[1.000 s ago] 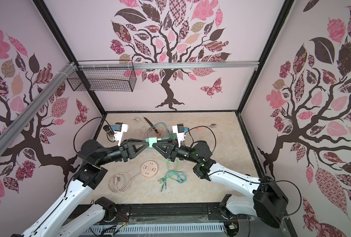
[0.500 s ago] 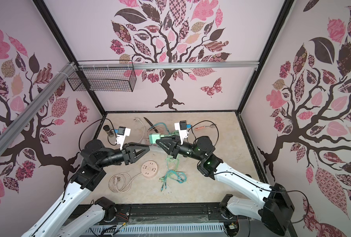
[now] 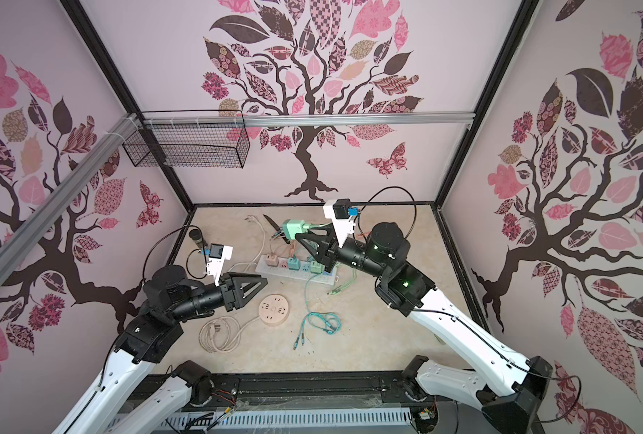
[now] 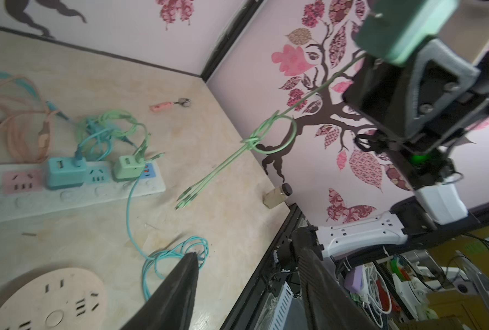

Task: Insert plugs into power strip
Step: Pick up the plug from the top-center of the table, then insert the plug into the socket.

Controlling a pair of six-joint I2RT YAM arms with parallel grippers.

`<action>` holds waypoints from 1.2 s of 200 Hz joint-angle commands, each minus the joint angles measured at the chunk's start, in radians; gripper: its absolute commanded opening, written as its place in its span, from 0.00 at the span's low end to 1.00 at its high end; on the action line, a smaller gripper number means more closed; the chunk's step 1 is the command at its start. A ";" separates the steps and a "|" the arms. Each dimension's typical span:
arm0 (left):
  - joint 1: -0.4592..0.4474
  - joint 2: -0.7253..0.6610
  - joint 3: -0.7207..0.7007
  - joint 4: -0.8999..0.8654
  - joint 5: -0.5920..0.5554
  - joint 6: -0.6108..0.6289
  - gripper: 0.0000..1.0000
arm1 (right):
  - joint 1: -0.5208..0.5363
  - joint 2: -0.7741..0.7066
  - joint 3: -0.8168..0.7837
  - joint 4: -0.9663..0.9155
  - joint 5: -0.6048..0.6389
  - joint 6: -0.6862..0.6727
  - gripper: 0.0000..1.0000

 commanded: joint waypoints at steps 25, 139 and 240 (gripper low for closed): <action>0.014 0.021 -0.047 -0.246 -0.296 -0.010 0.60 | -0.001 0.009 0.060 -0.260 0.063 -0.214 0.11; 0.021 0.049 -0.280 -0.138 -0.437 -0.144 0.59 | 0.003 0.026 -0.199 -0.271 0.031 -0.285 0.12; 0.020 0.112 -0.377 -0.029 -0.440 -0.151 0.47 | 0.149 0.286 -0.193 -0.193 0.108 -0.380 0.11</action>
